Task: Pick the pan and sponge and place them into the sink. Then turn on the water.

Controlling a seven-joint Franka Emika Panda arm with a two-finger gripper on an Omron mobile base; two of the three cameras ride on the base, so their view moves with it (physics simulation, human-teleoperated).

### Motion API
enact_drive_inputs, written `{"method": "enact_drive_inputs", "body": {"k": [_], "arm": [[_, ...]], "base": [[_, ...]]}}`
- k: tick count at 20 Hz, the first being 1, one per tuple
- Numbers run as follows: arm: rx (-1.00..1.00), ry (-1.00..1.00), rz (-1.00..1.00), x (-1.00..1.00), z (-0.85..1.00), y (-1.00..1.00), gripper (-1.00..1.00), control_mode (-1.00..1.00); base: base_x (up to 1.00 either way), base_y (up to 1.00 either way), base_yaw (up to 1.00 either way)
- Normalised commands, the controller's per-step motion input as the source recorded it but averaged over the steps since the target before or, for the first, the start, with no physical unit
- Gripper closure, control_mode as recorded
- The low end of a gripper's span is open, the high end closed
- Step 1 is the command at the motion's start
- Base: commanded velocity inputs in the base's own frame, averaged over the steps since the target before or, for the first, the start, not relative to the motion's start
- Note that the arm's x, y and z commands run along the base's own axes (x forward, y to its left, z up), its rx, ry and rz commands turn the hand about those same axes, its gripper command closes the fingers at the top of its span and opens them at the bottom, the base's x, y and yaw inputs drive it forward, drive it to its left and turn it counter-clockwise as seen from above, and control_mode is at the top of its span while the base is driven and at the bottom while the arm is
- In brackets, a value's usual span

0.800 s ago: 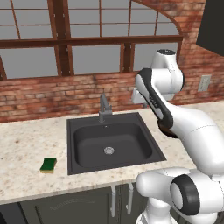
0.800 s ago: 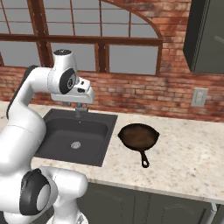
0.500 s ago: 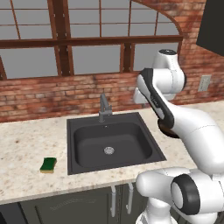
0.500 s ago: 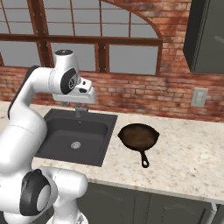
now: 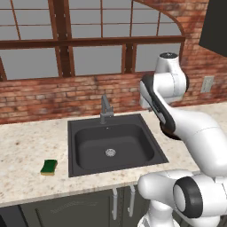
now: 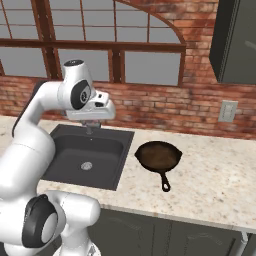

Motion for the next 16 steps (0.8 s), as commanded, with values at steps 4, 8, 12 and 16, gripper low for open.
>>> {"method": "enact_drive_inputs", "body": {"k": [4, 8, 12, 16], "arm": [[-0.07, 0.0, 0.0, 0.0, -0.23, -0.21, -1.0, -1.0], [-0.04, 0.0, 0.0, 0.0, -0.2, -0.24, -1.0, -1.0], [0.0, 0.0, 0.0, 0.0, -0.19, -0.25, -1.0, -1.0], [0.0, 0.0, 0.0, 0.0, -0.25, -0.28, -1.0, -1.0]], "base": [[0.0, 0.0, 0.0], [0.0, 0.0, 0.0], [0.0, 0.0, 0.0], [0.0, 0.0, 0.0]]}}
